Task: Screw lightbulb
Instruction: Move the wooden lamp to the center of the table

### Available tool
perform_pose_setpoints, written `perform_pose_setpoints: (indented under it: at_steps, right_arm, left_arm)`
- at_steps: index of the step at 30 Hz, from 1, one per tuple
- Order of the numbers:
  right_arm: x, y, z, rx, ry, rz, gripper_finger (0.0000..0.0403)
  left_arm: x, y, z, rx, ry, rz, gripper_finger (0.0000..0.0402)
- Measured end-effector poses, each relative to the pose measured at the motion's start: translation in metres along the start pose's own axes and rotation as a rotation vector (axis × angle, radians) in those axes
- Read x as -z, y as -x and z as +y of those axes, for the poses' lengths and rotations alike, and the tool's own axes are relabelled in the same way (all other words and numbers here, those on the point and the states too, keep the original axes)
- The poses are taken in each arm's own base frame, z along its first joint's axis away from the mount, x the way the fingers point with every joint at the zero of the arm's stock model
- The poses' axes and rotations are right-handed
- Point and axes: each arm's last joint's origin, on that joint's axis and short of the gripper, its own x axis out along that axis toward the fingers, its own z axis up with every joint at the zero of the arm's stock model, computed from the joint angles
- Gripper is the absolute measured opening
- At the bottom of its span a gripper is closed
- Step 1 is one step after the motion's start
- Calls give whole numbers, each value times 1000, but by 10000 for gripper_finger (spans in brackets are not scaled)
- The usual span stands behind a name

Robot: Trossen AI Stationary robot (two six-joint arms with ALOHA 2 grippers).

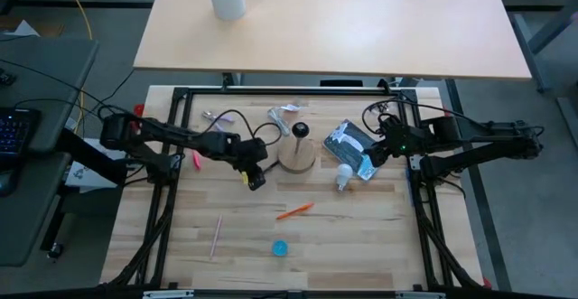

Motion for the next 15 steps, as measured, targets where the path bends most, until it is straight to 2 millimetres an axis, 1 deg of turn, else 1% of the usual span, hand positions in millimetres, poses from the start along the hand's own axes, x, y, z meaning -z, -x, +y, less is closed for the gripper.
perform_pose_setpoints:
  at_steps: [4, 10, 13, 15]
  right_arm:
    - [-1, 0, 0, 17, 0, -24, 261]
    - [-1, 0, -1, 26, 0, -38, 261]
    - [-1, 0, -1, 27, 0, -38, 261]
    - [-1, 0, -1, 26, 0, -38, 261]
  left_arm:
    - [-11, -11, -2, -41, 3, 0, 198]
    - [-22, -36, -6, -63, -56, 73, 191]
    - [-23, -45, -6, -108, -61, 123, 167]
    - [-20, -48, -4, -133, -75, 162, 133]
